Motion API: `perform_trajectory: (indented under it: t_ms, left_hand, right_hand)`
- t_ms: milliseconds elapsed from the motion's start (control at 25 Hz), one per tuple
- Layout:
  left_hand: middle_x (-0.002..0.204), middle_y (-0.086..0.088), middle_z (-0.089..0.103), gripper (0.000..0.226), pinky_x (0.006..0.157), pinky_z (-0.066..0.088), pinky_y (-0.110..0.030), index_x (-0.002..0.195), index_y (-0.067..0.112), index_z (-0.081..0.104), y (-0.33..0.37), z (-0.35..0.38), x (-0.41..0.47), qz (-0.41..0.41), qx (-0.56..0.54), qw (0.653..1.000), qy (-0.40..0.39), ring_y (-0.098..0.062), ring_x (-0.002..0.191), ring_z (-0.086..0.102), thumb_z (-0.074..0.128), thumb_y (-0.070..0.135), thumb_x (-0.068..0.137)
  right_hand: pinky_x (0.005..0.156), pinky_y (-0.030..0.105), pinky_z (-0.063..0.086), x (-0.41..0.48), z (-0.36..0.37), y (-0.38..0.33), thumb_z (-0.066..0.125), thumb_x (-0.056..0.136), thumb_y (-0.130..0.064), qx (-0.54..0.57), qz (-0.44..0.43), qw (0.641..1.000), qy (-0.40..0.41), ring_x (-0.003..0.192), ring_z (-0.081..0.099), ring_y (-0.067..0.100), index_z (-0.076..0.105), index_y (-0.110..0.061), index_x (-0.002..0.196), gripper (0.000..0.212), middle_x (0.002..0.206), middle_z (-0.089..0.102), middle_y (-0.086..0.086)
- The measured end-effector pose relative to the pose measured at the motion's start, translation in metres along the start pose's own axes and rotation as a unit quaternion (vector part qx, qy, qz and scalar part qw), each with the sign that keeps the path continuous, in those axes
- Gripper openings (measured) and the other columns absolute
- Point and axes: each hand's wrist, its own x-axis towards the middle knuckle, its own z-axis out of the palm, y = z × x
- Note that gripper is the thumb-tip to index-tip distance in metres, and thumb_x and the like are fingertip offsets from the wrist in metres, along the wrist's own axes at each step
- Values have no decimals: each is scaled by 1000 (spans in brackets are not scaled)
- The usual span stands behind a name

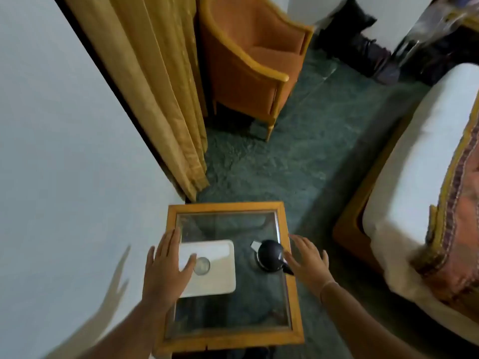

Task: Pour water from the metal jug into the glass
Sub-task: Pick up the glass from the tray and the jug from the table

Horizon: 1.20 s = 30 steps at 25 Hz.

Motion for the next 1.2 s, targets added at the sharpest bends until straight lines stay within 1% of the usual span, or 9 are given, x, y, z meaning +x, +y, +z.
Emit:
perform_trajectory:
  t_ms: [80, 200, 320, 400, 560, 720, 920, 1040, 1200]
  left_hand:
    - [169, -5, 47, 90, 125, 38, -62, 167, 29, 25, -20, 56, -12, -53, -42, 996, -58, -34, 150, 52, 65, 64, 93]
    - [159, -4, 54, 106, 108, 58, -62, 164, 36, 18, -49, 132, -31, -100, -91, 983, -122, -34, 139, 60, 84, 58, 84]
    - [160, -5, 51, 113, 104, 60, -58, 164, 37, 18, -64, 178, -21, -144, -165, 968, -118, -33, 142, 58, 93, 50, 81]
    - [163, -5, 47, 116, 105, 59, -56, 164, 38, 18, -75, 207, -10, -188, -209, 952, -125, -31, 144, 55, 96, 44, 79]
    - [171, -4, 39, 118, 114, 52, -58, 165, 40, 16, -90, 250, 2, -239, -242, 931, -131, -33, 153, 45, 96, 44, 78]
    - [172, 0, 40, 112, 113, 51, -62, 163, 45, 19, -95, 271, 20, -258, -260, 920, -139, -33, 153, 47, 93, 48, 80]
    - [162, 2, 51, 98, 103, 60, -51, 158, 45, 33, -93, 283, 44, -234, -274, 927, -101, -22, 136, 54, 94, 40, 82]
    - [159, 1, 54, 94, 104, 59, -50, 156, 44, 37, -89, 285, 53, -219, -277, 931, -89, -15, 129, 51, 95, 38, 82]
    - [156, 1, 56, 89, 107, 59, -53, 150, 38, 44, -90, 290, 56, -216, -282, 931, -85, -24, 135, 57, 97, 35, 80]
  right_hand:
    - [127, 68, 1, 0, 41, 37, 58, 104, -49, 33, 27, 999, -25, 158, 27, 22, 36, -39, 160, 61, 169, 39, -2]
    - [124, 67, 22, -3, 93, 76, 72, 97, -24, 109, 54, 992, 26, 150, 42, 25, 39, -37, 157, 70, 163, 49, -1]
    - [114, 36, 45, 17, 123, 89, 74, 98, -14, 253, 66, 959, 108, 136, 56, 12, 43, -32, 155, 68, 148, 59, -2]
    - [100, 15, 46, 32, 136, 99, 74, 98, -10, 296, 79, 944, 120, 125, 59, -3, 47, -29, 154, 64, 140, 63, -6]
    - [100, 42, 53, 54, 157, 122, 69, 91, 15, 242, 22, 958, 152, 113, 67, 26, 63, -15, 126, 46, 118, 70, 11]
    - [93, 59, 54, 72, 160, 137, 74, 91, 11, 259, 25, 955, 146, 107, 68, 47, 69, -3, 114, 27, 107, 74, 25]
    - [88, 33, 59, 78, 140, 147, 82, 91, -3, 291, 23, 957, 7, 99, 75, 13, 78, -35, 108, 37, 100, 84, -11]
    - [83, 38, 54, 78, 138, 155, 88, 86, -8, 300, 47, 950, -72, 88, 68, 13, 82, -22, 99, 20, 93, 81, -1]
    - [85, 37, 50, 76, 133, 154, 89, 84, -38, 324, 26, 937, -124, 88, 66, 19, 80, -18, 85, 22, 88, 76, 7]
